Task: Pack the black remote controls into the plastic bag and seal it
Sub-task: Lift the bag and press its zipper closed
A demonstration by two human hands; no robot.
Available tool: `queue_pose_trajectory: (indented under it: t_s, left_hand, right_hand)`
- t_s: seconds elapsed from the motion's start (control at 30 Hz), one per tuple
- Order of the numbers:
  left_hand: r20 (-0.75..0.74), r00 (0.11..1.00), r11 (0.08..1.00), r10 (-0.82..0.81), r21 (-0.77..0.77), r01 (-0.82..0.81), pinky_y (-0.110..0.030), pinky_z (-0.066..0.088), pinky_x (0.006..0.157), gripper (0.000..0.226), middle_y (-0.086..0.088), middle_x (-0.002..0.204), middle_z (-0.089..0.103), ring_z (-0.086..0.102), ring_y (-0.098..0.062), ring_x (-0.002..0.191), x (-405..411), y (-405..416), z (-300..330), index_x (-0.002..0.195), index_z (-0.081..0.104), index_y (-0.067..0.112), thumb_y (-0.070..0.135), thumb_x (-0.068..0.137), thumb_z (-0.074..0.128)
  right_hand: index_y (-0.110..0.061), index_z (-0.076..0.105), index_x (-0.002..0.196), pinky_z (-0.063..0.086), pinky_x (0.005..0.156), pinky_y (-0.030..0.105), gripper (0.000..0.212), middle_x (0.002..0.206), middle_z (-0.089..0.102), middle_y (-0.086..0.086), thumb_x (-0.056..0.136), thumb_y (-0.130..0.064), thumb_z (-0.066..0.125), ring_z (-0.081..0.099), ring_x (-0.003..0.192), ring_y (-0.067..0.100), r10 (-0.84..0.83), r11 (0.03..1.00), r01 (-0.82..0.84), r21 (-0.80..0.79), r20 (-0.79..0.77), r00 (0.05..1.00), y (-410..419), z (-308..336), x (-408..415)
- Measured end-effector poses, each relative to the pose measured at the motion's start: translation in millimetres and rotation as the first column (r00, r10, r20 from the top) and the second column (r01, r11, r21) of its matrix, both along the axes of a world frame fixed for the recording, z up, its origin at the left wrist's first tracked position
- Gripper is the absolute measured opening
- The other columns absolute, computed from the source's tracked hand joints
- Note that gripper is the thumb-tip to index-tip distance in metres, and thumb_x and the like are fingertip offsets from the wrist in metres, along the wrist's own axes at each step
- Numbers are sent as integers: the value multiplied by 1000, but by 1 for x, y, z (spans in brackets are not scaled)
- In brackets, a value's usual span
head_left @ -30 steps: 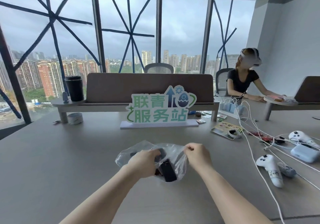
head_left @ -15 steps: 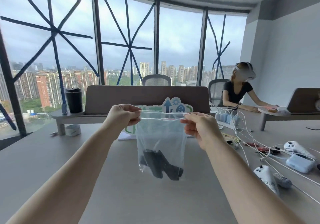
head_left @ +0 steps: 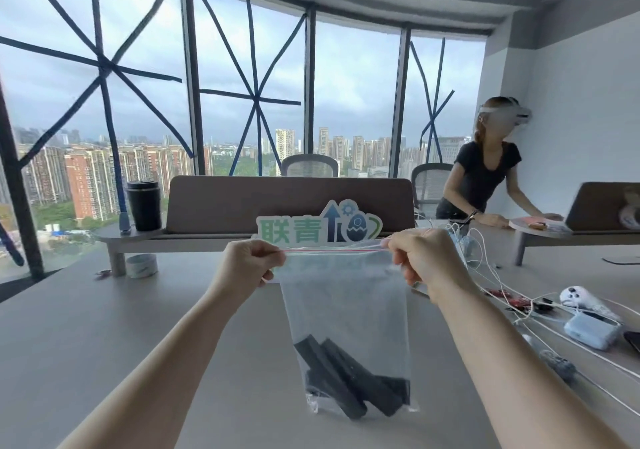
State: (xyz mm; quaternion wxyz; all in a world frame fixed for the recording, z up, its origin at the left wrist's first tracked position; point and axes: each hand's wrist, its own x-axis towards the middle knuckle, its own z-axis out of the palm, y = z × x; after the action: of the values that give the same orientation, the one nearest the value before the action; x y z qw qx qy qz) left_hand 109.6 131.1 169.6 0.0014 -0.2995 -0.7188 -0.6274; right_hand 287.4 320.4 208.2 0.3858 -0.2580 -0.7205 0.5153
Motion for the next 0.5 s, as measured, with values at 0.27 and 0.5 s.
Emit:
queue_pose_trajectory:
  t_s: [0.27,0.5]
  left_hand:
    - [-87,992,996,-86,-39,83,-23,43,45,18,14,55,62,56,-10,44,39,26,18,65,68,25,15,80,71]
    - [-113,989,994,-99,-50,94,-23,42,41,9,12,57,68,55,-8,44,51,27,29,69,75,24,17,74,75]
  right_hand:
    - [-29,74,95,46,84,38,29,99,66,-5,82,-52,60,54,98,18,-170,640,-94,763,260,950,-25,7,0]
    - [-23,75,76,49,74,31,15,73,72,-8,84,-33,68,65,81,16,-92,664,-191,723,333,939,-36,19,-12]
